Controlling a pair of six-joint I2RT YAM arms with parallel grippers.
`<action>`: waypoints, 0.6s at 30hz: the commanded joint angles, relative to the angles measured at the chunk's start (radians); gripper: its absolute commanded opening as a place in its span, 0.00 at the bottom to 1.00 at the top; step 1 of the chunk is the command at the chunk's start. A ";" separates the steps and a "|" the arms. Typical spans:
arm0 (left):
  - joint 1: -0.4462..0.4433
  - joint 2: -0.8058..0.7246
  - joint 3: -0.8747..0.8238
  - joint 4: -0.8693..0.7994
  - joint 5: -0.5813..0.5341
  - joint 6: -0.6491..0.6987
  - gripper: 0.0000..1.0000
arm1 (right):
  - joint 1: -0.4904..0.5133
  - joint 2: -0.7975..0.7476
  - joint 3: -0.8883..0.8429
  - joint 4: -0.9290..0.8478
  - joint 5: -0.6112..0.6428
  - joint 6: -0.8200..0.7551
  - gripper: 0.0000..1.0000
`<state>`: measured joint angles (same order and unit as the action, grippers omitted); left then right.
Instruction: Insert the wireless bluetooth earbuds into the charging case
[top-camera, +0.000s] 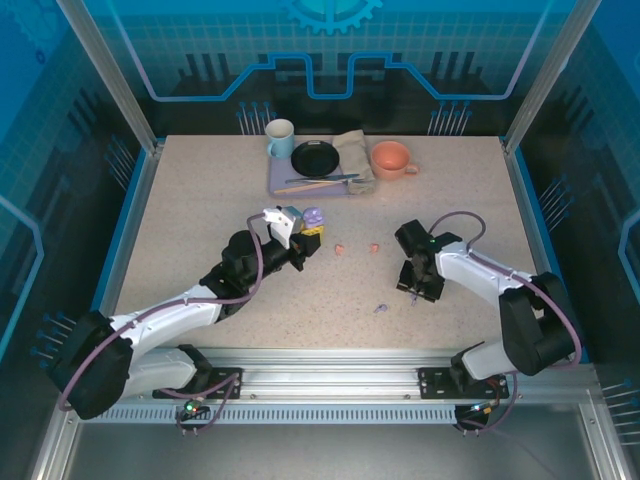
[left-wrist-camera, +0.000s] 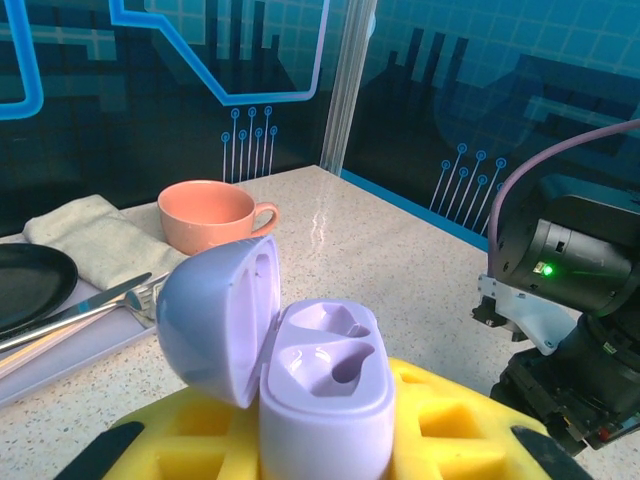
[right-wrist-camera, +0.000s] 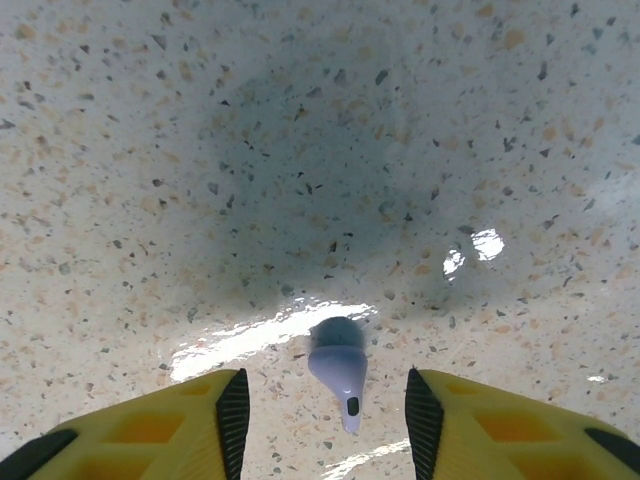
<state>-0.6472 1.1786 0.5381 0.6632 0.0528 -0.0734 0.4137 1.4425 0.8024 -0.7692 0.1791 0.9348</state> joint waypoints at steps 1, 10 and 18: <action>-0.003 0.007 0.037 0.042 0.024 -0.002 0.00 | -0.002 0.015 -0.003 -0.004 -0.013 0.006 0.46; -0.002 0.013 0.039 0.042 0.027 -0.002 0.00 | -0.013 0.020 -0.052 0.040 -0.036 0.010 0.42; -0.002 0.014 0.043 0.039 0.028 -0.007 0.00 | -0.030 0.032 -0.067 0.070 -0.045 -0.002 0.40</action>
<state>-0.6472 1.1904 0.5484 0.6636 0.0605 -0.0765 0.3965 1.4662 0.7471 -0.7097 0.1452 0.9352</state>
